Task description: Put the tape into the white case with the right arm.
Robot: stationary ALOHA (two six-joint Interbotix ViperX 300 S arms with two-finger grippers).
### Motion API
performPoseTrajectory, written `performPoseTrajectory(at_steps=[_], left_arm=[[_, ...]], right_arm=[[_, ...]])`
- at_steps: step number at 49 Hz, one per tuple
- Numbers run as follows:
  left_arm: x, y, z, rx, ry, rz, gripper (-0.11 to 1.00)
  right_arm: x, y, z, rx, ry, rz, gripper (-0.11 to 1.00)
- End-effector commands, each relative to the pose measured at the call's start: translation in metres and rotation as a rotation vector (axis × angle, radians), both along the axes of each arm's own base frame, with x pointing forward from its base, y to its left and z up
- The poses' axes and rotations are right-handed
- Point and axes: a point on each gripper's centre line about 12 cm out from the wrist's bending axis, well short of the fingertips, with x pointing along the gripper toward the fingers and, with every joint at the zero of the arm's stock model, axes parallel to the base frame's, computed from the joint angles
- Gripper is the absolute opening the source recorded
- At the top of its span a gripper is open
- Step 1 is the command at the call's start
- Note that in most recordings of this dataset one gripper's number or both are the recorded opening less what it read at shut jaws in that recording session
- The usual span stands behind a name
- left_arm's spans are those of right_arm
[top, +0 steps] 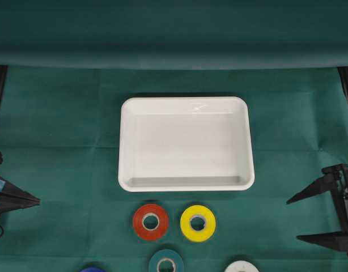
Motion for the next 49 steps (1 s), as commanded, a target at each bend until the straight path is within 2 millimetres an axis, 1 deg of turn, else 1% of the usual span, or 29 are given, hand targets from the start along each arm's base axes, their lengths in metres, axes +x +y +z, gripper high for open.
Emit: performPoseTrajectory(at_steps=[1,9,23,35,44,49], left_arm=[[0.002,0.0,0.005,0.004,-0.011,0.003,0.0],[0.002,0.0,0.004,0.004,-0.009,0.003,0.0],[0.002,0.0,0.004,0.003,-0.011,0.003,0.0],[0.001,0.0,0.004,0.003,-0.009,0.003,0.0],[0.001,0.0,0.004,0.001,-0.009,0.003,0.0],[0.001,0.0,0.004,0.001,-0.011,0.003,0.0]], right_arm=[[0.013,0.005,0.009,0.005,-0.019,0.017,0.65],[0.032,0.014,0.006,0.0,0.014,0.04,0.65],[0.077,0.023,0.0,-0.013,0.088,0.044,0.65],[0.133,0.035,-0.01,-0.026,0.156,0.046,0.65],[0.173,0.054,-0.016,-0.036,0.178,0.078,0.65],[0.191,0.064,-0.019,-0.039,0.186,0.091,0.65]])
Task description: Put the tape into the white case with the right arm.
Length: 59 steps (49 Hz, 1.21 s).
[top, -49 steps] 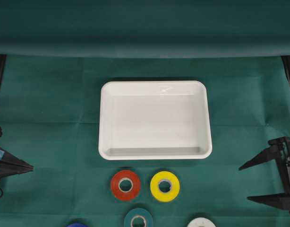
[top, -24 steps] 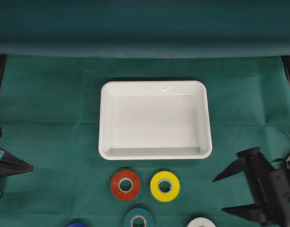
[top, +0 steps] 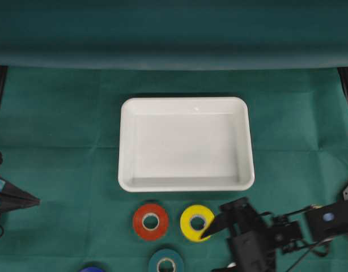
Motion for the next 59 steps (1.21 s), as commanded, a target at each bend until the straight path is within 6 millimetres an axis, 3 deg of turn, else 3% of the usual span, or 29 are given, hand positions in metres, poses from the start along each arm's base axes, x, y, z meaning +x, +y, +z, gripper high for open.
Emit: performPoseTrajectory(at_steps=[1,20,37,59], left_arm=[[0.001,0.0,0.005,0.001,-0.012,0.003,0.0],[0.001,0.0,0.004,0.0,-0.011,0.004,0.0],[0.001,0.0,0.004,0.0,-0.009,0.003,0.0],[0.001,0.0,0.004,-0.002,-0.008,0.004,0.0]], right_arm=[[0.019,0.01,0.009,0.004,-0.027,0.017,0.65],[0.057,0.024,0.0,-0.008,0.018,0.025,0.65],[0.065,0.03,0.001,-0.006,0.009,0.034,0.65],[0.068,0.031,-0.025,-0.02,0.058,0.037,0.65]])
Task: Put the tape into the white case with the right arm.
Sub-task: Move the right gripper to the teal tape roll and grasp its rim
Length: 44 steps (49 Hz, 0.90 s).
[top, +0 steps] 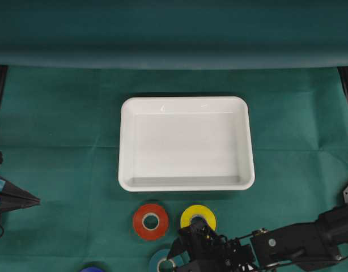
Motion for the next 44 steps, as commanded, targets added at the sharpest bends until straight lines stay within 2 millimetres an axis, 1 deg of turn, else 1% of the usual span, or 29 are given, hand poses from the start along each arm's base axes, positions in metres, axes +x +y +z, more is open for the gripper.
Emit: performPoseTrajectory(at_steps=[1,10,23,44], left_arm=[[0.001,0.0,0.004,0.0,-0.009,0.003,0.0],[0.001,0.0,0.003,-0.002,-0.006,0.004,0.0],[0.001,0.0,0.003,-0.003,-0.008,0.004,0.0],[0.001,0.0,0.003,-0.003,-0.006,0.004,0.0]], right_arm=[[0.007,0.004,0.006,0.006,-0.029,0.007,0.65],[0.011,0.007,-0.008,-0.001,-0.005,0.01,0.65],[0.013,0.009,-0.021,-0.007,0.017,0.015,0.65],[0.015,0.011,-0.022,0.001,-0.006,0.019,0.64]])
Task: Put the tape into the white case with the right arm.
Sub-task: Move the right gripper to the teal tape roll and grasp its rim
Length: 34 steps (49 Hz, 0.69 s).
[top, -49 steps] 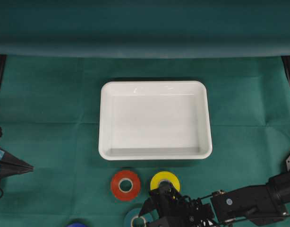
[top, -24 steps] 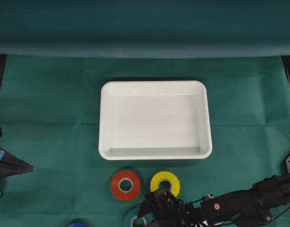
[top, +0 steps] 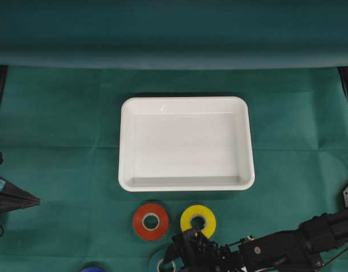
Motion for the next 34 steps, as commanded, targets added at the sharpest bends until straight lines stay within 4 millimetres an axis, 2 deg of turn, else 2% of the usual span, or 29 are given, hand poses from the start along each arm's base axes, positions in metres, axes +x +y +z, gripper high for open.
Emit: performPoseTrajectory(at_steps=[1,5,8,15,21,34], left_arm=[[0.0012,0.0004,0.0035,0.0,-0.008,0.003,0.0],[0.0012,0.0004,0.0035,0.0,-0.008,0.003,0.0],[0.0012,0.0004,0.0035,0.0,-0.008,0.003,0.0],[0.0011,0.0004,0.0033,0.0,-0.006,0.003,0.0],[0.0011,0.0004,0.0029,-0.002,-0.006,0.004,0.0],[0.0011,0.0004,0.0033,-0.002,-0.006,0.004,0.0]], right_arm=[[0.0049,0.0028,0.0113,0.011,-0.035,0.002,0.64],[0.0056,0.0037,0.0109,0.004,-0.037,0.011,0.61],[0.0069,0.0033,0.0095,-0.002,-0.037,0.015,0.55],[0.0108,0.0057,0.0056,-0.009,-0.028,0.022,0.2],[0.0125,0.0052,0.0089,-0.016,-0.009,0.019,0.03],[0.0128,0.0063,0.0124,-0.028,0.027,0.02,0.02]])
